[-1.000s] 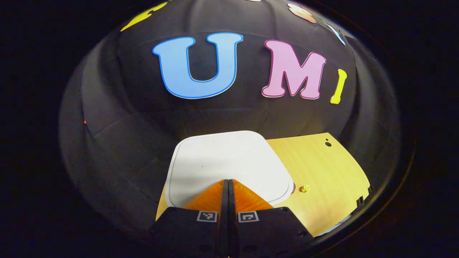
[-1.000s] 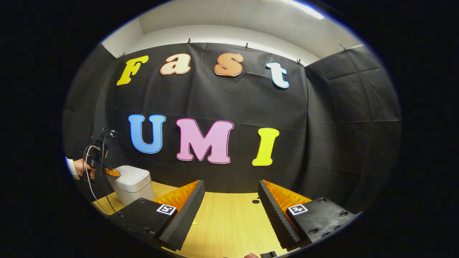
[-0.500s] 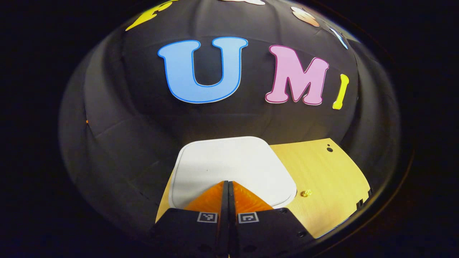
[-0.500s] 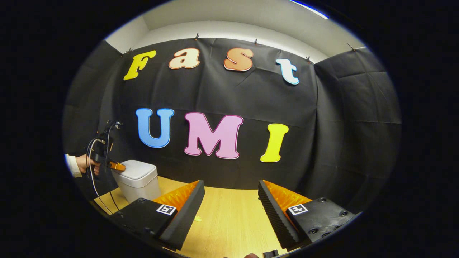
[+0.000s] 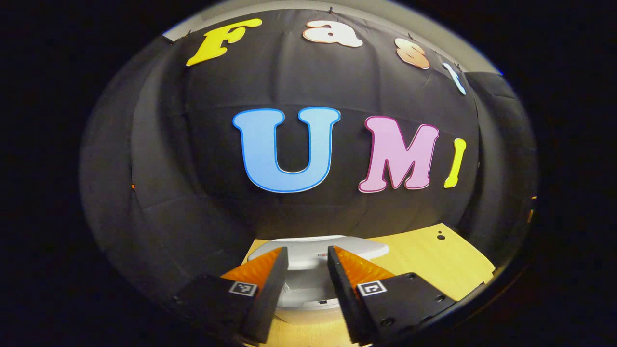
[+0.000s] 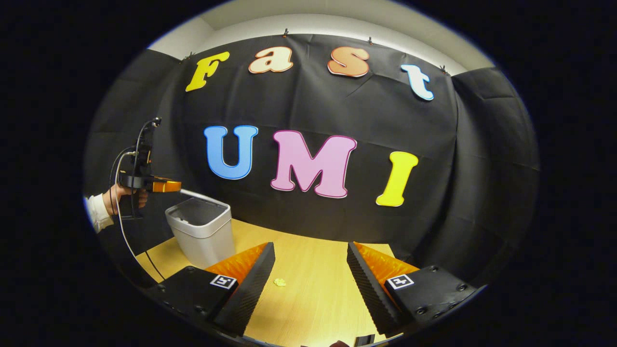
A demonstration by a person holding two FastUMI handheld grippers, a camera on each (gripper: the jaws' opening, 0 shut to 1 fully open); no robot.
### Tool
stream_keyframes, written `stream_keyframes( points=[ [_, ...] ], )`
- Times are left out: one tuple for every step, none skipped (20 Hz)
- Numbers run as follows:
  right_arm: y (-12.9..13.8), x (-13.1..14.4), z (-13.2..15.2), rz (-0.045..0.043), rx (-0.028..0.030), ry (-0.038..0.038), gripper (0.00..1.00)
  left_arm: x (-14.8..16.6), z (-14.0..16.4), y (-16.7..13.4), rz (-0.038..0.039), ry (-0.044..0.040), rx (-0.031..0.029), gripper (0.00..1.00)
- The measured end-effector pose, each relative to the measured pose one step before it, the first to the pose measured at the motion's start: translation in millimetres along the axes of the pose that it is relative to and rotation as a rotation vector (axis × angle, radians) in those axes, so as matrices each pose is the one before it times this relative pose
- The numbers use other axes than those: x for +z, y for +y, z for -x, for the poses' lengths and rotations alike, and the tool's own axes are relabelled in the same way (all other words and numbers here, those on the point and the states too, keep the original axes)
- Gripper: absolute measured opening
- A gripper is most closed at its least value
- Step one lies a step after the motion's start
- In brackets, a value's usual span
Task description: Press the lid of the desktop garbage bin to open it, pick up the crumpled paper on the desktop and throw it into the bin, then pick up the pop can on the desktop and drop it into the bin, and finally close the garbage bin lid.
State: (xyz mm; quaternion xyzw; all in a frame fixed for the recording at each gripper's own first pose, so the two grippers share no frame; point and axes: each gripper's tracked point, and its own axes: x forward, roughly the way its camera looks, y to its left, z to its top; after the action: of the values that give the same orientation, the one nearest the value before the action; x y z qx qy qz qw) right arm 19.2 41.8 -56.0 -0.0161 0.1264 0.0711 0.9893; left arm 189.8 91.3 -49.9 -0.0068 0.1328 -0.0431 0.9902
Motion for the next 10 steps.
stream_keyframes(
  points=[
    [4.47, -2.8, -5.55, -0.0035, 0.0192, 0.01527, 0.97, 3.92, 7.21, 4.29, -0.00545, -0.02057, 0.01216, 0.72],
    [3.64, -4.85, -7.77, -0.00807, 0.02591, 0.02317, 0.96, 4.24, 9.09, 4.35, -0.00073, -0.02061, 0.01379, 0.98],
    [3.66, -3.16, -7.44, -0.00962, 0.02247, 0.02263, 0.97, 4.52, 10.62, 3.02, -0.00036, -0.02013, 0.00926, 0.98],
    [3.4, -3.39, -8.96, -0.00766, 0.02344, 0.02591, 0.97, 5.09, 12.16, 4.04, -0.00333, -0.02132, 0.01056, 0.98],
    [1.39, -2.47, -11.67, -0.00368, 0.01954, 0.02342, 0.97, 4.16, 11.34, 2.62, -0.00655, -0.01968, 0.0058, 0.98],
    [2.78, -3.44, -12.75, 0.00304, 0.0216, 0.02884, 0.96, 1.47, 10.81, 1.8, -0.00378, -0.01369, 0.00633, 0.98],
    [2.39, -5.65, -15.4, 0.00634, 0.02103, 0.03203, 0.96, 3.16, 13.03, 2.33, -0.00247, -0.01349, 0.00838, 0.98],
    [3.73, -6.46, -15.0, 0.00744, 0.02805, 0.03771, 0.96, 1.24, 13.16, 1.18, 0.00162, -0.01071, 0.00646, 0.98],
    [4.4, -6.36, -16.82, 0.00923, 0.02905, 0.03844, 0.96, 0.4, 14.02, -1.48, 0.00297, -0.00426, -0.00061, 0.98],
    [3.37, -8.25, -18.31, 0.01756, 0.02923, 0.04041, 0.97, -1.83, 12.57, 0.16, 0.00334, 0.00067, 0.00967, 0.98]
  ],
)
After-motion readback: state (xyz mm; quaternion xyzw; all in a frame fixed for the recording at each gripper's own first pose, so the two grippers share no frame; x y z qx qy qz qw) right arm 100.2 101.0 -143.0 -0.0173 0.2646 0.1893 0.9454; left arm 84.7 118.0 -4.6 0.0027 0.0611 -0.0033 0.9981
